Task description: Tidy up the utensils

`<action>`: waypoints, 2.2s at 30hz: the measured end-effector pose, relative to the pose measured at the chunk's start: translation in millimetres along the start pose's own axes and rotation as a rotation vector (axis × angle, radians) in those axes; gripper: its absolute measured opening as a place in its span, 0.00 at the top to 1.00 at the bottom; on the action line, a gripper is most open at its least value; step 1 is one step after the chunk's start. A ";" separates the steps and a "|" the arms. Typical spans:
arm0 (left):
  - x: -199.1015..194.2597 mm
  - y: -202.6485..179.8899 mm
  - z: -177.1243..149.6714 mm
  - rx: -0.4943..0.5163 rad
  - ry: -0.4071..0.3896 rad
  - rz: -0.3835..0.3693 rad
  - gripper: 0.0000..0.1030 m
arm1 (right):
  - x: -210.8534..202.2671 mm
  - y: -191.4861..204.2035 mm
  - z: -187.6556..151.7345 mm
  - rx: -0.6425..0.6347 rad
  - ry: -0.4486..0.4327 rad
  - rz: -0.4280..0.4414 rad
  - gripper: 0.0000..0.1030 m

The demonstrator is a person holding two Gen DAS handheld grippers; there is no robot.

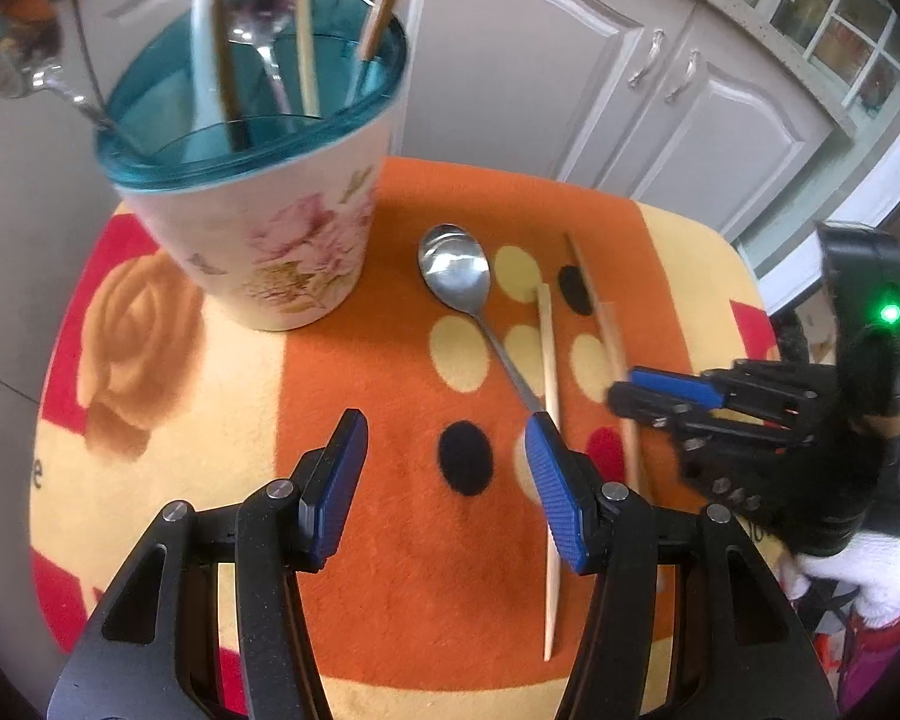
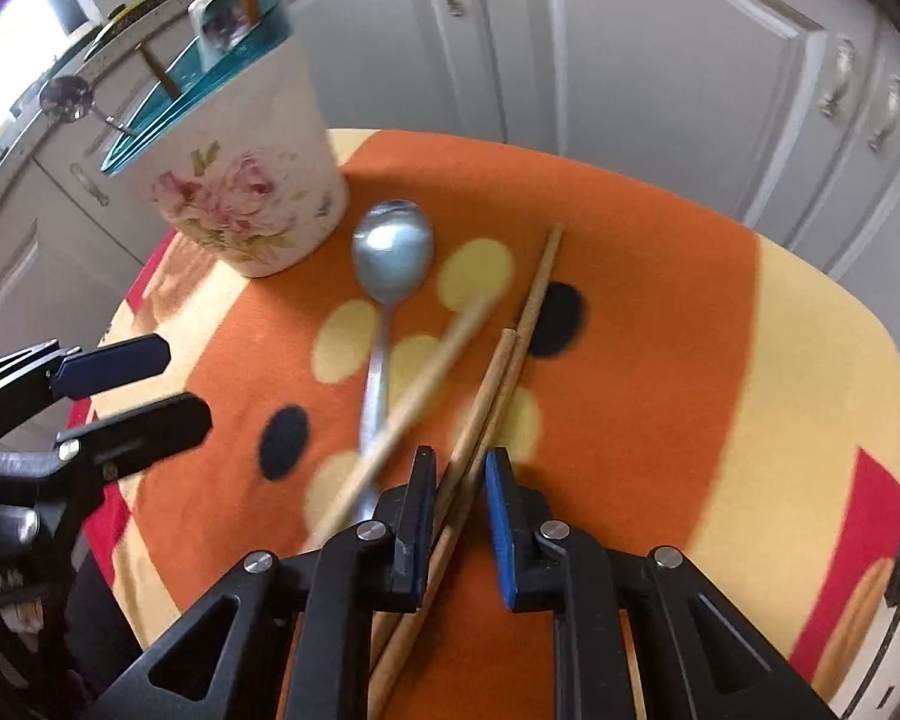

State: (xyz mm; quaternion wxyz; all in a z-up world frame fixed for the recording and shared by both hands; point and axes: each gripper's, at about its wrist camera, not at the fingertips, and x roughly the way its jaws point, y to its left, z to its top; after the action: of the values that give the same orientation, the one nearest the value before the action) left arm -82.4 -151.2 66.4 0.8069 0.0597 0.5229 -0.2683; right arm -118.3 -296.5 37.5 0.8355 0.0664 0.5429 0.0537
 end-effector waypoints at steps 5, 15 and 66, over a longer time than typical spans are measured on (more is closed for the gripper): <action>15.9 -16.5 7.3 0.036 0.027 -0.027 0.47 | -17.7 -38.9 -10.3 0.059 -0.005 -0.040 0.87; 52.8 -44.1 30.0 0.093 0.070 -0.010 0.47 | -33.5 -95.5 -24.1 0.215 -0.029 -0.049 0.87; -65.2 -23.2 42.1 0.046 -0.093 -0.211 0.94 | -59.1 -54.5 -17.3 0.087 -0.034 -0.049 0.84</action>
State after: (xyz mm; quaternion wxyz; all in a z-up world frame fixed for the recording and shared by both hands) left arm -79.9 -162.6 146.6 0.7960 0.0103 0.4819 -0.3661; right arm -157.1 -358.9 74.5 0.8420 0.0904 0.5318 0.0084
